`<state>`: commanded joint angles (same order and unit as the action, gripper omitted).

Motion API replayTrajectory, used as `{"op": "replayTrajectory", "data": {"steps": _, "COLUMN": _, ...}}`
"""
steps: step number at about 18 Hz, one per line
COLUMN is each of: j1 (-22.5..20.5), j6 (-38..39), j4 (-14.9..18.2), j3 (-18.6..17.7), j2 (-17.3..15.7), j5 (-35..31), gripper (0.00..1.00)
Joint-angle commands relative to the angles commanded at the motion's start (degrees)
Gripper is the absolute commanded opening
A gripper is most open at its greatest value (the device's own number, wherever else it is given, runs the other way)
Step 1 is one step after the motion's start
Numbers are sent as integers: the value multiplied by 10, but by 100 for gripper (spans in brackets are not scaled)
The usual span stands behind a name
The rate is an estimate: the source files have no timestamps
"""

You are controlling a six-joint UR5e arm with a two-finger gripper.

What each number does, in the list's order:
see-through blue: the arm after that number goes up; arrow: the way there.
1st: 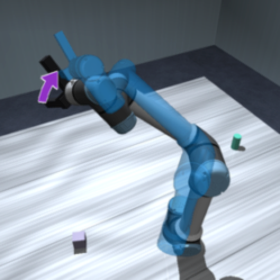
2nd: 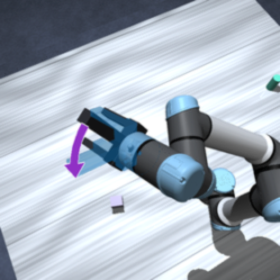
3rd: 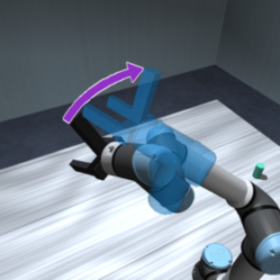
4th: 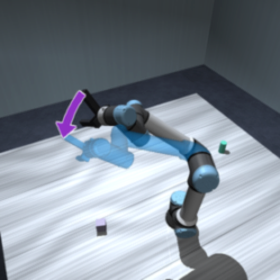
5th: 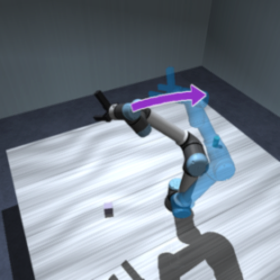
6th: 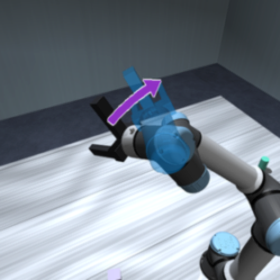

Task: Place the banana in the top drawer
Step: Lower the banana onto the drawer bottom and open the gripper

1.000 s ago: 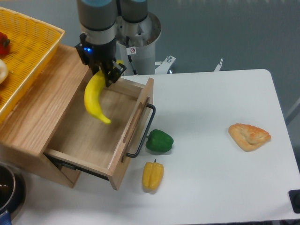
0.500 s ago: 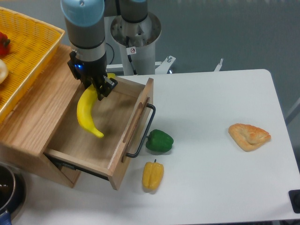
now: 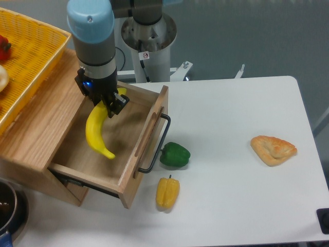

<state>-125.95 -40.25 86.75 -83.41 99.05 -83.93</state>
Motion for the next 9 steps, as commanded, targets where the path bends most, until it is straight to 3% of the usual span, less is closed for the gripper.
{"op": "replayTrajectory", "data": {"steps": 9, "j1": 0, "j6": 0, "j4": -1, "j3": 0, "j2": 12, "j5": -1, "gripper": 18}}
